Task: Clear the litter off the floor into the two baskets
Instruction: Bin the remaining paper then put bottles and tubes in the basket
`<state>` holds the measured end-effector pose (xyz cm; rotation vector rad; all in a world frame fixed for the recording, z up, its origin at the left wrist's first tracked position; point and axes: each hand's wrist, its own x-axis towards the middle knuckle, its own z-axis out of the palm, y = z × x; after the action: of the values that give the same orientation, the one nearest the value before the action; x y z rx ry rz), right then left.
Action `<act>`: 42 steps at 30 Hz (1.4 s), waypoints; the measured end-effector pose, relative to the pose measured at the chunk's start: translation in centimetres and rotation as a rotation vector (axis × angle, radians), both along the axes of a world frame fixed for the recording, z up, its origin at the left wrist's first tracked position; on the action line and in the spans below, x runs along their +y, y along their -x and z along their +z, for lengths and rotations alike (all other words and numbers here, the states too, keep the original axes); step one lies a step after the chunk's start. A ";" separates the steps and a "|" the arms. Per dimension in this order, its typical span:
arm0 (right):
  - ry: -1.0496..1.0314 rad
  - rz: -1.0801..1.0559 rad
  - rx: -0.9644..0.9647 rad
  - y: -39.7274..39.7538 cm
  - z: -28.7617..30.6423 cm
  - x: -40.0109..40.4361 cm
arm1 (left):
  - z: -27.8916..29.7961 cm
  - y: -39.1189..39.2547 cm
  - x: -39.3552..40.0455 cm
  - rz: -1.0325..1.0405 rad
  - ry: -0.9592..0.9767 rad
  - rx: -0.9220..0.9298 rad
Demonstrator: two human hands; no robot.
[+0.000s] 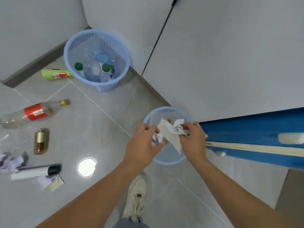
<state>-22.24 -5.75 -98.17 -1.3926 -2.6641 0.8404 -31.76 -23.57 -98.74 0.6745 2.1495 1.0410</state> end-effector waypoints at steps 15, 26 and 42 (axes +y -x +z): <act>-0.043 0.312 -0.344 -3.5 -6.4 0.9 | -6.2 -2.8 4.2 -0.393 0.341 0.483; 0.137 0.518 0.014 1.7 -0.5 -19.2 | -2.7 0.0 -21.0 0.041 0.360 0.306; 0.144 0.992 -0.183 10.6 -23.5 -46.6 | -19.9 -1.0 -50.4 0.370 0.586 0.151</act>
<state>-32.88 -52.39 -121.66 -0.0310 -3.4647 0.9575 -30.73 -74.02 -118.68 0.0792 2.6007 0.4818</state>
